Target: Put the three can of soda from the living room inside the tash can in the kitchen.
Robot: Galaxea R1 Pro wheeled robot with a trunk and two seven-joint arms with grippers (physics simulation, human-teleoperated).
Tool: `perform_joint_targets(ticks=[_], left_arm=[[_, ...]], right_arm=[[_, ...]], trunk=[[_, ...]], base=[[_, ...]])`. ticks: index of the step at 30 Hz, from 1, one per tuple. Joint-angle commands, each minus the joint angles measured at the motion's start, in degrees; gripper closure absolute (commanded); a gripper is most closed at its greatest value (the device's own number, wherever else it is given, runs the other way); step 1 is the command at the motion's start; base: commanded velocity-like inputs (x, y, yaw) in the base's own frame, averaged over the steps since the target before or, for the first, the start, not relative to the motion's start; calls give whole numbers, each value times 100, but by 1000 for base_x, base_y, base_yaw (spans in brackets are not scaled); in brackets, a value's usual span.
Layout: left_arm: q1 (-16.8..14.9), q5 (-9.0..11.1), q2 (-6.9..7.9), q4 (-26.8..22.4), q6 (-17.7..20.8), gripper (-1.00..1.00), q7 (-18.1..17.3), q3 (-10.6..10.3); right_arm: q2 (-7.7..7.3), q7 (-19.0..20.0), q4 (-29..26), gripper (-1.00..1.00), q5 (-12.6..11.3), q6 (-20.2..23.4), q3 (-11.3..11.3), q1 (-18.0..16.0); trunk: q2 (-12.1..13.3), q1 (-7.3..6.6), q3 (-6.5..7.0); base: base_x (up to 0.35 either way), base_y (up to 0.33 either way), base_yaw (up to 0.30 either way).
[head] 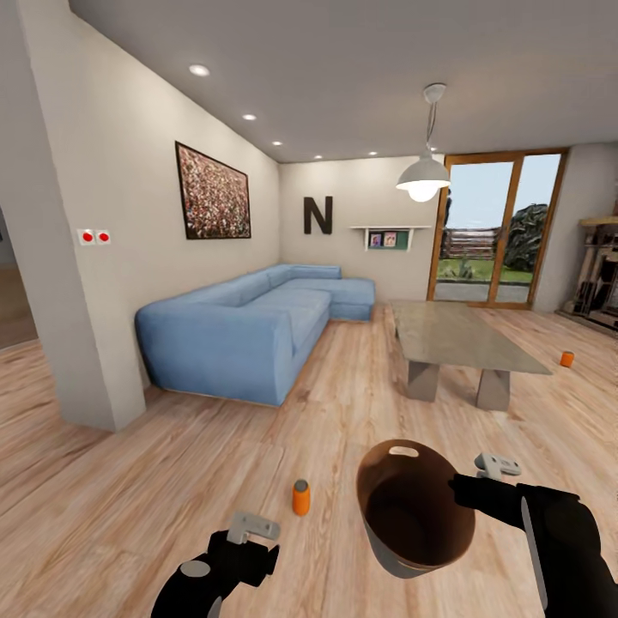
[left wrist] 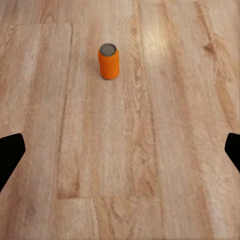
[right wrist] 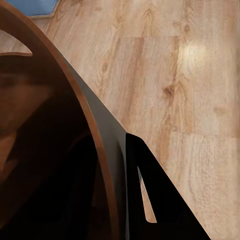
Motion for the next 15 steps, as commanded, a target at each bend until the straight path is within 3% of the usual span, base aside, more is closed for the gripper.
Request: perform_joint_targets(ticks=[1,15], left_arm=[[0,0,0,-1,0,-100,-1,0],[1,0,0,-3,0,-100,0,0]], right_arm=[[0,6,-2,100,-163,33,3,-2],[0,6,-2,100,-163,22,3,-2]], trunk=[[0,0,1],[0,0,-36]], base=[[57,0,-27],[7,0,-3]])
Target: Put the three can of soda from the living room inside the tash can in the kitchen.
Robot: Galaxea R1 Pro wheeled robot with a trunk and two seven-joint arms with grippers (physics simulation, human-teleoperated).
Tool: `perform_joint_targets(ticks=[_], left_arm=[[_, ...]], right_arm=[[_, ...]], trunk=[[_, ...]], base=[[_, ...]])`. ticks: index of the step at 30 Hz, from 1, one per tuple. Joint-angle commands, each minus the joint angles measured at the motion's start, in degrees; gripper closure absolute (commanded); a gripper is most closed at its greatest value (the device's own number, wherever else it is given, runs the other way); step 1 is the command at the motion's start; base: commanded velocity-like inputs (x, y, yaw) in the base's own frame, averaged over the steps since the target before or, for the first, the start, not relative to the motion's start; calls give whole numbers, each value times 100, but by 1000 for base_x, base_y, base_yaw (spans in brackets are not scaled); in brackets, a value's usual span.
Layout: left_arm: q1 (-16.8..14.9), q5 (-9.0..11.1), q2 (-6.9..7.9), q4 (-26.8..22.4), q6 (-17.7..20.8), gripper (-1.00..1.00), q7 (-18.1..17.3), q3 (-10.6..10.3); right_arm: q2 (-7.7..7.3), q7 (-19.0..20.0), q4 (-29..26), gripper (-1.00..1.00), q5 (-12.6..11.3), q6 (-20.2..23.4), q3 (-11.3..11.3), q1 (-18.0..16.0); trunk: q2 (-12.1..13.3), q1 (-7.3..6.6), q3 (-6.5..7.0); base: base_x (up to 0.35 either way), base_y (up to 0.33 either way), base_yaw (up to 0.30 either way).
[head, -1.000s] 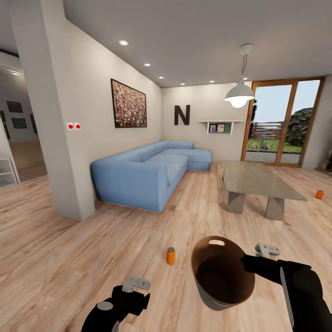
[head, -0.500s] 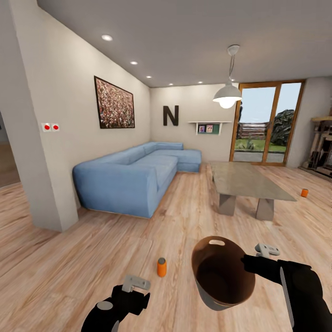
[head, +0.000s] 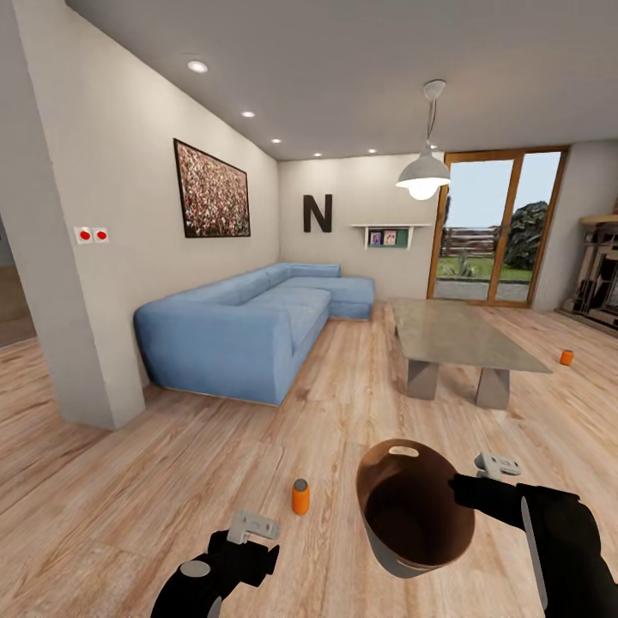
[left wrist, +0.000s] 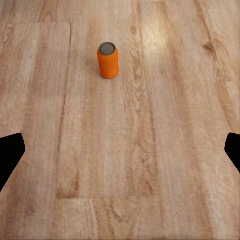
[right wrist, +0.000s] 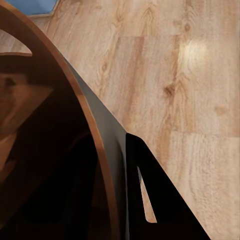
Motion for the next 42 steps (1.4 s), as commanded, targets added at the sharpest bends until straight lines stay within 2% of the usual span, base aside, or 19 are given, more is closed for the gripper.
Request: perform_joint_targets(ticks=[1,12,42], left_arm=[[-1,0,0,0,0,-100,0,0],[0,0,0,7,-2,-100,0,3],[0,15,0,6,0,-100,0,9]], right_arm=[[0,4,-2,100,-144,28,2,-2],[0,4,-2,100,-144,29,2,-2],[0,4,-2,100,-144,29,8,-2]], trunk=[[0,0,0],[0,0,-1],[0,0,-1]], base=[[0,0,0],[64,0,0],[328,0,0]])
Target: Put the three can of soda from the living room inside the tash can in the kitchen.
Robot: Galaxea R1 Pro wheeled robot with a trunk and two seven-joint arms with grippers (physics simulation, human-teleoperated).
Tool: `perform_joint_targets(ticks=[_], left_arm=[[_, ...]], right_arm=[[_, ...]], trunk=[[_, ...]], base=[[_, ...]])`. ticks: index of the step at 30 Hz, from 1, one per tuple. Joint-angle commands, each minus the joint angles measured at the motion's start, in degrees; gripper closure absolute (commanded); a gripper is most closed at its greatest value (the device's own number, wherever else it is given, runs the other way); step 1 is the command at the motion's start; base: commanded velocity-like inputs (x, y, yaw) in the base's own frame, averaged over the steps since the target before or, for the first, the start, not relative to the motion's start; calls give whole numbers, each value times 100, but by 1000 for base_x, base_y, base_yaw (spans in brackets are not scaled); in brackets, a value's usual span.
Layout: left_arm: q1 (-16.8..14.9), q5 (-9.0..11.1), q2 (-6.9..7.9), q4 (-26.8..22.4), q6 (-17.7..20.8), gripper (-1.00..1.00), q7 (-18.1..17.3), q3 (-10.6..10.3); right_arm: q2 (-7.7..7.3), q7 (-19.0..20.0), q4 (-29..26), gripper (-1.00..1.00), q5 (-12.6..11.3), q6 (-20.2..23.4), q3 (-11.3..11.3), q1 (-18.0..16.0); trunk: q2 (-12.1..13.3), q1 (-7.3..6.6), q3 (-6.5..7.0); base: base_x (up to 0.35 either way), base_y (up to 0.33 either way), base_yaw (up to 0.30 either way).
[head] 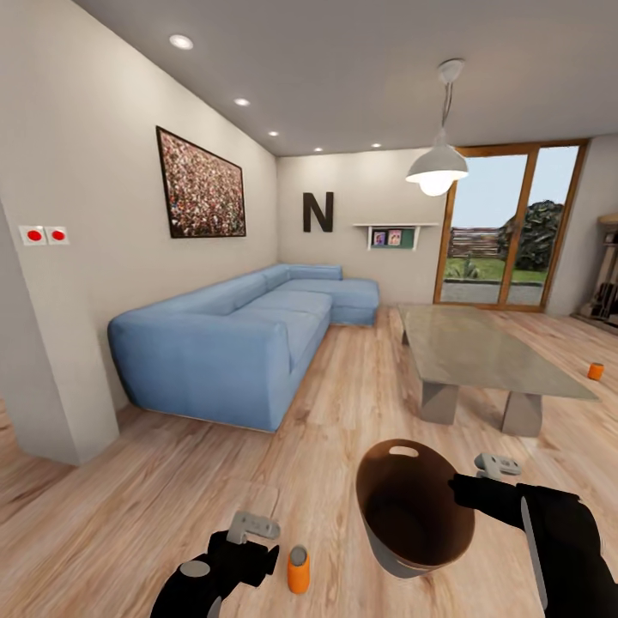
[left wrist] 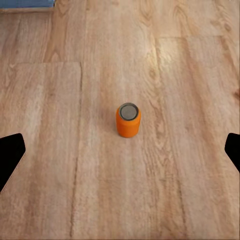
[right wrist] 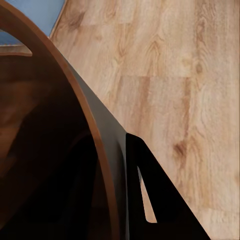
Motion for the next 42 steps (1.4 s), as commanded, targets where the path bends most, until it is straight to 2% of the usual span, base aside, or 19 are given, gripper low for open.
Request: perform_joint_targets(ticks=[1,6,18,42], left_arm=[[-2,0,0,0,0,-100,0,0],[-2,-3,1,-2,-4,-100,0,0],[-1,-5,0,-5,-18,-100,0,0],[0,-6,0,1,-23,-100,9,0]], right_arm=[[0,2,-2,100,-144,27,3,-2],[0,2,-2,100,-144,27,5,-2],[0,2,-2,100,-144,23,5,-2],[0,2,-2,100,-144,9,3,-2]], trunk=[[0,0,1],[0,0,1],[0,0,-4],[0,0,-182]], base=[[318,0,0],[234,0,0],[18,0,0],[15,0,0]])
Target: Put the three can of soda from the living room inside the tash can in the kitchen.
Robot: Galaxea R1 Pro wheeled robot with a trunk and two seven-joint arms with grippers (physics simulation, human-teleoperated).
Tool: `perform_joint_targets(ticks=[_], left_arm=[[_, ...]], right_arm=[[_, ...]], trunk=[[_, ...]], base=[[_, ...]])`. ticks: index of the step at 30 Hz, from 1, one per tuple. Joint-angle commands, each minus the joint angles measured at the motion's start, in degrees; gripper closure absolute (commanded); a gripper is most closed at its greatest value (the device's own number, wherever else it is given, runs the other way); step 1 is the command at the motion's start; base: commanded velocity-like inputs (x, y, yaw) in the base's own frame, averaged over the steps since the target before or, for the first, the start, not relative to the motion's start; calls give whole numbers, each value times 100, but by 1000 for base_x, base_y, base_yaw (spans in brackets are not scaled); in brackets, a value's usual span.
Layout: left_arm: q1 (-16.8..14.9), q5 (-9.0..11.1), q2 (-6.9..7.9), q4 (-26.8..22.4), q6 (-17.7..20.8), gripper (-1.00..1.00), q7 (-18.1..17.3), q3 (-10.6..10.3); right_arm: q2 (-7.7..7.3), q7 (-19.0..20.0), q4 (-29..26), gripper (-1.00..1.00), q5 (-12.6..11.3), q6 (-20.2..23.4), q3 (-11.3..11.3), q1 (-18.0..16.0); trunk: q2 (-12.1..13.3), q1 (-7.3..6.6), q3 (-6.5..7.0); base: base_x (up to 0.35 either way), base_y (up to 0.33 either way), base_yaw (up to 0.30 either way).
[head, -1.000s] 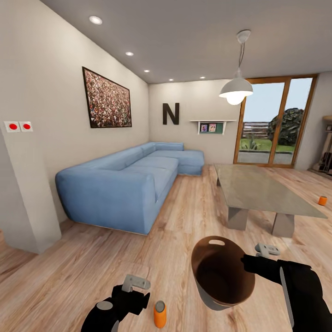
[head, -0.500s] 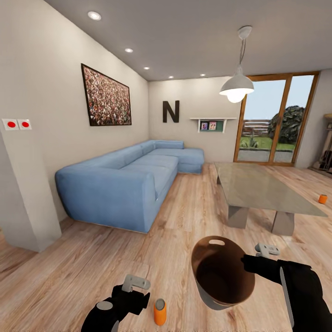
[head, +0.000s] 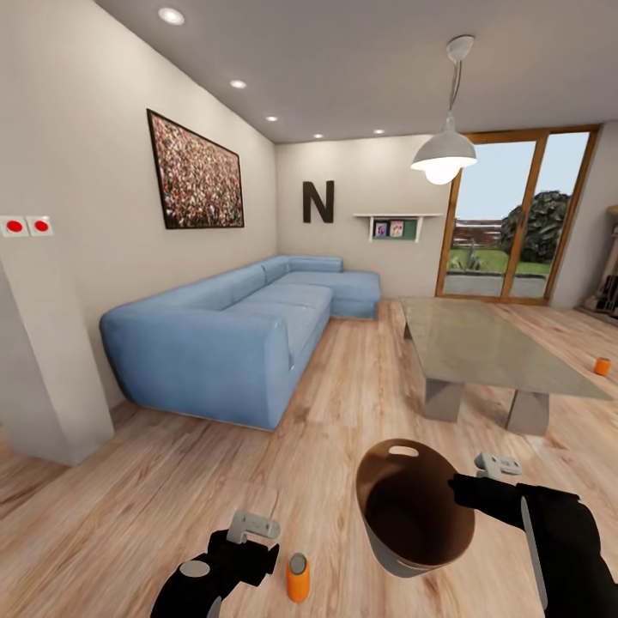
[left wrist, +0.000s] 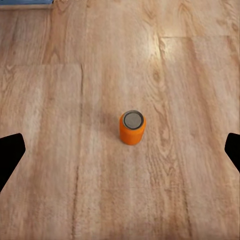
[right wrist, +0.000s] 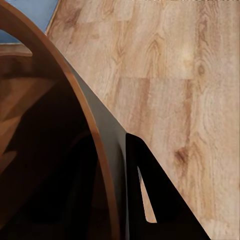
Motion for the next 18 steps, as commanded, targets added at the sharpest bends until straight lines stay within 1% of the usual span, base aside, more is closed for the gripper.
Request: perform_joint_targets(ticks=[1,7,9,18], left_arm=[[1,0,0,1,1,-100,0,0],[-1,0,1,3,2,-100,0,0],[-2,0,2,3,-5,-100,1,0],[0,0,2,3,-22,-100,3,0]], right_arm=[[0,4,-3,100,-148,26,2,-2],[0,4,-3,100,-148,26,4,-2],[0,4,-3,100,-148,26,4,-2],[0,4,-3,100,-148,33,4,-2]], trunk=[[-1,0,-5],[-1,0,-34],[-1,0,-42],[-1,0,-52]], base=[[232,0,0],[292,0,0],[177,0,0],[35,0,0]])
